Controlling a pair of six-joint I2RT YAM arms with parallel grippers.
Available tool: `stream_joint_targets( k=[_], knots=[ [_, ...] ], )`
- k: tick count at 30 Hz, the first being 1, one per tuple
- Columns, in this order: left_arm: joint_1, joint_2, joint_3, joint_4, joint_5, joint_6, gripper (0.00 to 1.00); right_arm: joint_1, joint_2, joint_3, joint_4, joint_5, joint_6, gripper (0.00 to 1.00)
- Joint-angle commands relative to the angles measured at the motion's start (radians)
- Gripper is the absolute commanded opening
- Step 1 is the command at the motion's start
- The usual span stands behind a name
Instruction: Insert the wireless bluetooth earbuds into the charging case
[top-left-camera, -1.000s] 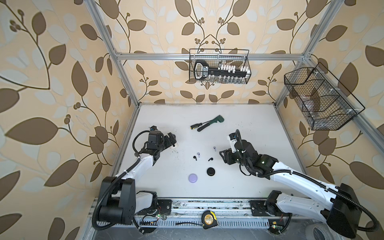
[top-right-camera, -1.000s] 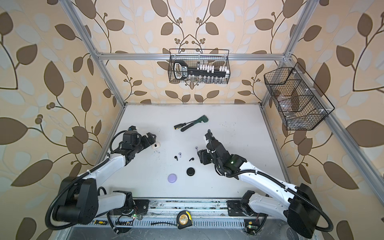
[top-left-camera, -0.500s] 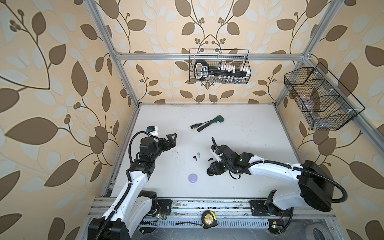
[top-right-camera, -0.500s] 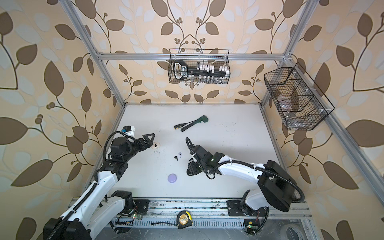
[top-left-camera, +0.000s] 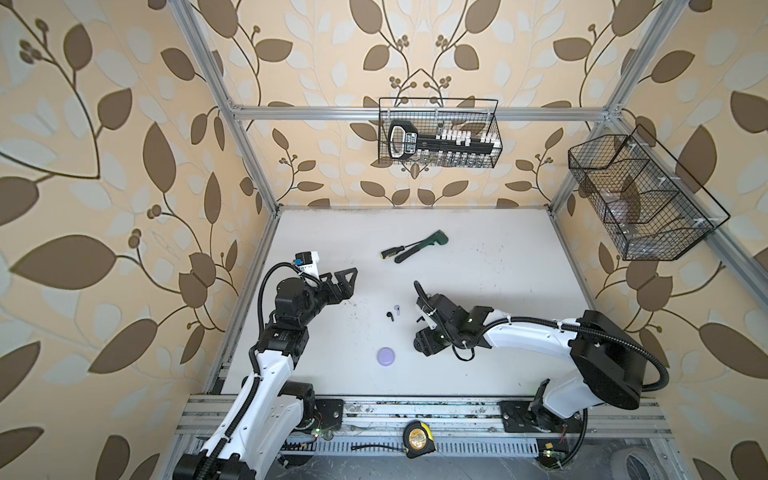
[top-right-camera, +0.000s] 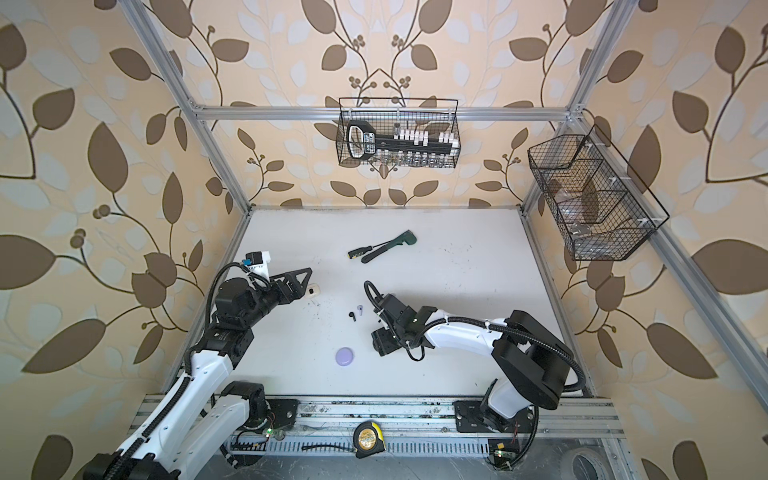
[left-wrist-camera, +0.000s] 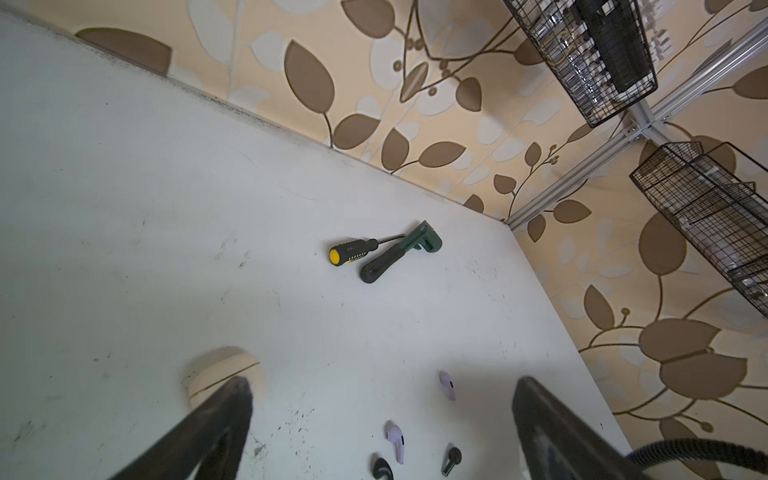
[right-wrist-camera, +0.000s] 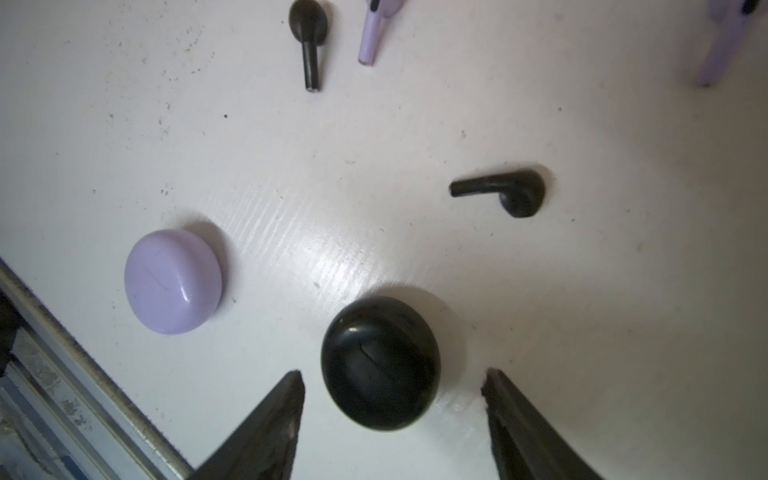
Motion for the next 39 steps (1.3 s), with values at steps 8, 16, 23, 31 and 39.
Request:
stream_joint_targets(
  k=[8,16,23,31,39],
  knots=[
    [-0.003,0.015,-0.002,0.035,0.019,0.025,0.99,0.035,-0.016,-0.043,0.051,-0.017,0.054,0.71],
    [-0.006,0.001,-0.01,0.034,0.017,0.027,0.99,0.071,-0.015,-0.051,0.069,-0.014,0.083,0.71],
    [-0.007,0.011,-0.008,0.037,0.016,0.027,0.99,0.129,-0.027,-0.064,0.092,0.011,0.134,0.69],
    [-0.009,0.007,-0.008,0.037,0.017,0.028,0.99,0.163,-0.034,-0.043,0.076,0.047,0.148,0.67],
    [-0.011,0.008,-0.008,0.036,0.014,0.029,0.99,0.17,-0.025,0.016,-0.021,0.169,0.095,0.71]
  ],
)
